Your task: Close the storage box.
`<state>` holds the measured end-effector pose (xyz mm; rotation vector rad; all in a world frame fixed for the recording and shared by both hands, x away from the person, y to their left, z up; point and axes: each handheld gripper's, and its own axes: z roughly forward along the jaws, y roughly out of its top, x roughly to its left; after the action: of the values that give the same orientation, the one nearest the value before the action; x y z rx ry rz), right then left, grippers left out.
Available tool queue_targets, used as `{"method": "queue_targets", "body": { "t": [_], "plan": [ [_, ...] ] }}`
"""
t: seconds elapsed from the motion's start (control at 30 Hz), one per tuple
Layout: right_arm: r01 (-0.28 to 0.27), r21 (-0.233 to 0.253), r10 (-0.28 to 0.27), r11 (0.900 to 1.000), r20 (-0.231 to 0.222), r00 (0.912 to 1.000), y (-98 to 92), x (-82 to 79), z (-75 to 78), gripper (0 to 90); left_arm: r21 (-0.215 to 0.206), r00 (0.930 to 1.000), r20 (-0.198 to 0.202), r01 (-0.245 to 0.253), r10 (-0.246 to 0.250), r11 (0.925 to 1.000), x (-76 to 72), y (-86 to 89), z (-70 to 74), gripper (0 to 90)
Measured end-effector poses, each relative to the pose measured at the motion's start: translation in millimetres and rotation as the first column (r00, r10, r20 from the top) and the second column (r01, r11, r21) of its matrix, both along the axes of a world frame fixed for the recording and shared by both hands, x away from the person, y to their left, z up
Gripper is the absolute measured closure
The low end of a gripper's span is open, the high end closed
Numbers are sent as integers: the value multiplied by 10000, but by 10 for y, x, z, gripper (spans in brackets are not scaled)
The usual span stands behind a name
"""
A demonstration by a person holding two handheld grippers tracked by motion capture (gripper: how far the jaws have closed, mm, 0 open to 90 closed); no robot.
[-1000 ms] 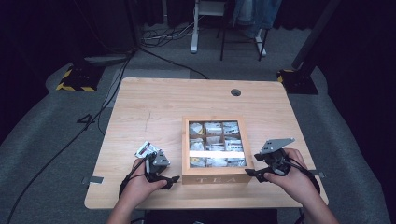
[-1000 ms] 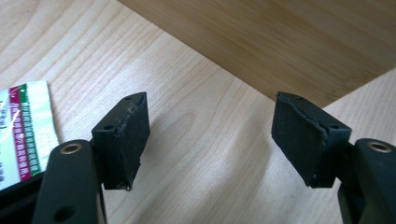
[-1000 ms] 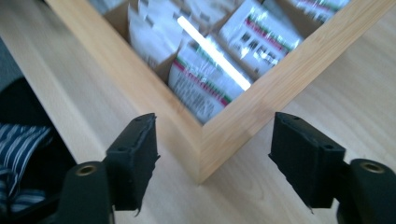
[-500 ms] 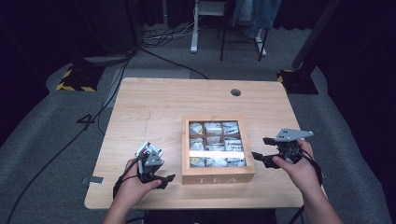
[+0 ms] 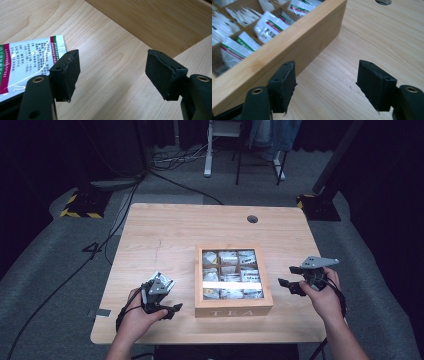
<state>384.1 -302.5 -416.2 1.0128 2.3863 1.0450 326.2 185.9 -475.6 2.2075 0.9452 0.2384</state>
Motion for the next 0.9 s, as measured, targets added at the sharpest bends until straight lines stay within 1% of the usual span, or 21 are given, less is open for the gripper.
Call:
{"method": "queue_targets", "body": {
  "t": [0.03, 0.1, 0.13, 0.2, 0.23, 0.27, 0.3, 0.43, 0.6, 0.7, 0.77, 0.83, 0.9],
  "plan": [
    [100, 75, -100, 9999, 44, 9999, -15, 4, -38, 291, -30, 10000, -18, -58, 58, 10000, 1, 1, -6, 288],
    [168, 83, -168, 9998, 41, 9998, -53, 9, -126, 276, 19, 9999, -116, 4, -4, 10000, 9, -5, -22, 289],
    [266, 95, -267, 9996, 66, 9996, -78, 17, -167, 264, 46, 9999, -121, 18, -17, 10000, 12, -15, -34, 289],
    [559, 333, -559, 9979, -25, 9984, -126, 49, -269, 243, 58, 9999, -118, 18, -18, 10000, 15, -28, -41, 288],
    [621, 403, -619, 9973, -58, 9981, -138, 57, -299, 242, 57, 10000, -53, 19, -19, 10000, 16, -34, -41, 289],
    [754, 488, -751, 9960, -80, 9971, -155, 62, -343, 242, 55, 10000, -70, 19, -19, 10000, 13, -36, -39, 289],
    [802, 468, -799, 9957, -82, 9968, -163, 60, -367, 239, 54, 10000, -60, 20, -20, 10000, 12, -36, -36, 289],
    [862, 436, -863, 9953, -12, 9963, -191, 22, -490, 231, 48, 10000, -11, -95, 95, 9999, 15, -24, -45, 288],
    [1121, 639, -1124, 9916, 15, 9937, -228, -33, -650, 219, 35, 10000, 0, -93, 93, 10000, 22, -26, -53, 287],
    [1194, 503, -1193, 9916, -40, 9928, -242, -34, -729, 216, 9, 10000, 34, -91, 91, 10000, 24, -26, -52, 287],
    [1180, 409, -1182, 9922, 22, 9930, -248, -31, -763, 215, 6, 9999, 72, -130, 130, 9999, 26, -22, -53, 287],
    [1159, 197, -1161, 9931, 128, 9931, -257, -24, -790, 215, -1, 9999, 73, -132, 132, 9999, 30, -16, -56, 287],
    [1194, 192, -1197, 9927, 157, 9927, -272, -18, -818, 204, 1, 9998, 100, -187, 187, 9998, 32, -12, -59, 286]
  ]
}}
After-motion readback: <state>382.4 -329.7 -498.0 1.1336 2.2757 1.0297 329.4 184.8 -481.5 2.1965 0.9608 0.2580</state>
